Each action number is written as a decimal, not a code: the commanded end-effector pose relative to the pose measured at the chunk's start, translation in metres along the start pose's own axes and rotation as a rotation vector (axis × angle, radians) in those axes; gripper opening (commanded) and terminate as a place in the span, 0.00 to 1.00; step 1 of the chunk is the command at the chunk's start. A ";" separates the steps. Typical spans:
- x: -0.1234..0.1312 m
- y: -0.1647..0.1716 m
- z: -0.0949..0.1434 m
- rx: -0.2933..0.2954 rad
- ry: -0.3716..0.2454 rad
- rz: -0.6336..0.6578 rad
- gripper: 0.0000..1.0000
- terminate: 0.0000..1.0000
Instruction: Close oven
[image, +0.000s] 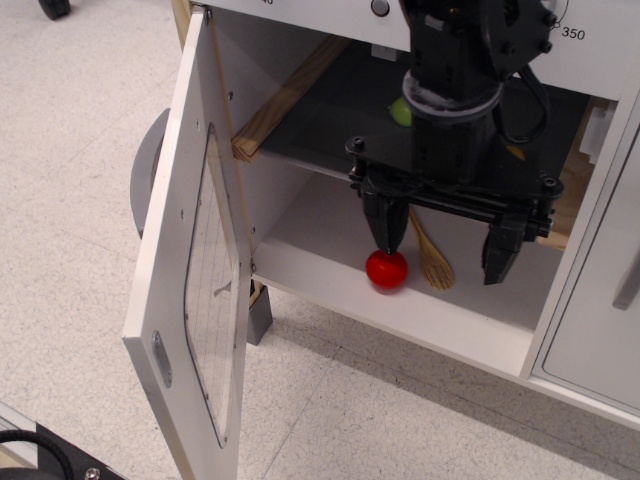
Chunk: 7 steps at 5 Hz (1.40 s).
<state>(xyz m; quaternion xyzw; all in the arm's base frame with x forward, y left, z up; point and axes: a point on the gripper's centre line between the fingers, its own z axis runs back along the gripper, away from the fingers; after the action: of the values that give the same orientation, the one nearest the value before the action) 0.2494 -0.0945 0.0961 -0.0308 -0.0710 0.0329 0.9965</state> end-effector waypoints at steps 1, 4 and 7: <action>0.000 0.000 0.000 0.000 0.000 0.000 1.00 0.00; -0.026 0.063 0.047 0.080 -0.067 0.166 1.00 0.00; -0.037 0.154 0.054 0.136 -0.018 0.349 1.00 0.00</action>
<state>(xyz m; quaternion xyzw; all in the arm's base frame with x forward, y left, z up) 0.1937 0.0589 0.1219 0.0209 -0.0504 0.2108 0.9760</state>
